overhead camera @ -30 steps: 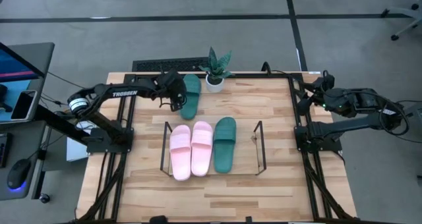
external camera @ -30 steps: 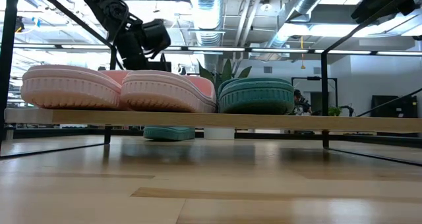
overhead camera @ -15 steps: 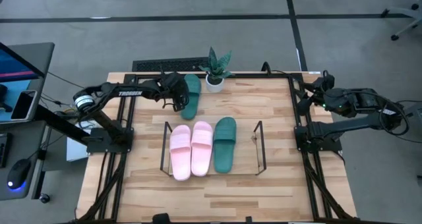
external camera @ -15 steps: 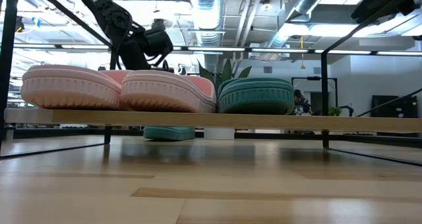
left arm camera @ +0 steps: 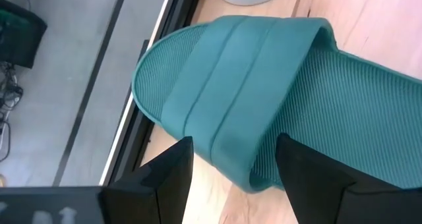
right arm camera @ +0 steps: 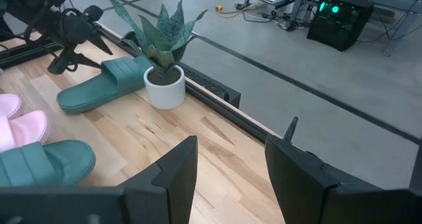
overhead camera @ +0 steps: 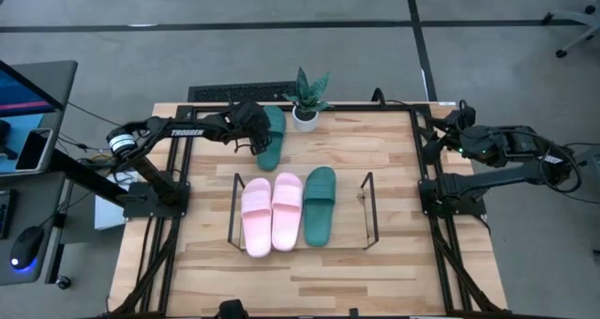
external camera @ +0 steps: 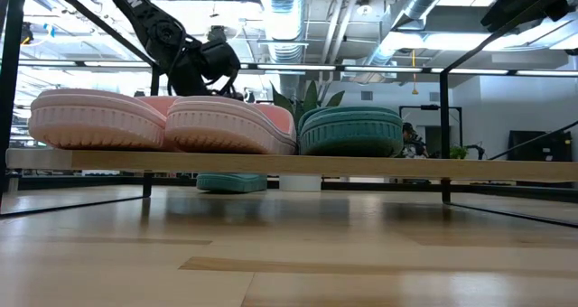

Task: Pick and place slides into the shelf
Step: Put the green slide on the shelf

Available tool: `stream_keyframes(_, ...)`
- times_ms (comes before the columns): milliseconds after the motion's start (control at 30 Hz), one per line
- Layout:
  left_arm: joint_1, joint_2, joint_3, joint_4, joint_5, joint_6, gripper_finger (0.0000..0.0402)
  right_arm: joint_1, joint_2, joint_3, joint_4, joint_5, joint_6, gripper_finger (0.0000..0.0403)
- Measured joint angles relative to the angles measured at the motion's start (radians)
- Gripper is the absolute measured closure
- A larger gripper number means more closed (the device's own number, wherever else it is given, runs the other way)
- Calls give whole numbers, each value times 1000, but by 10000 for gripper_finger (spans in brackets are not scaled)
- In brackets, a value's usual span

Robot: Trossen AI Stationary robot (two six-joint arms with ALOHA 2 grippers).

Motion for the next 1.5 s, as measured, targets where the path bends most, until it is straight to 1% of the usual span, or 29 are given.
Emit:
stream_keyframes(167,7,9,0,23,-3,1,198,0,0,0,0,1,0,234)
stream_keyframes(300,11,63,1,30,-31,5,198,0,0,0,0,1,5,234)
stream_keyframes(400,7,105,2,34,-57,5,210,0,0,0,0,1,18,234)
stream_keyframes(467,-1,120,4,40,-83,5,230,0,0,0,0,1,19,234)
stream_keyframes(533,-13,127,3,51,-115,5,262,0,0,0,0,0,26,234)
stream_keyframes(600,-21,128,2,63,-135,1,303,0,0,0,1,-2,27,234)
stream_keyframes(700,-24,124,2,68,-137,-2,376,0,0,0,3,-2,27,234)
stream_keyframes(733,-24,124,2,68,-142,-5,387,0,0,0,3,-2,27,234)
stream_keyframes(967,-27,122,2,54,-135,-66,398,0,0,0,3,-3,27,240)
stream_keyframes(1233,-33,62,17,-22,-114,-89,400,0,0,0,3,-3,25,256)
stream_keyframes(1500,-30,2,26,-66,-181,-84,401,0,0,0,3,-3,23,264)
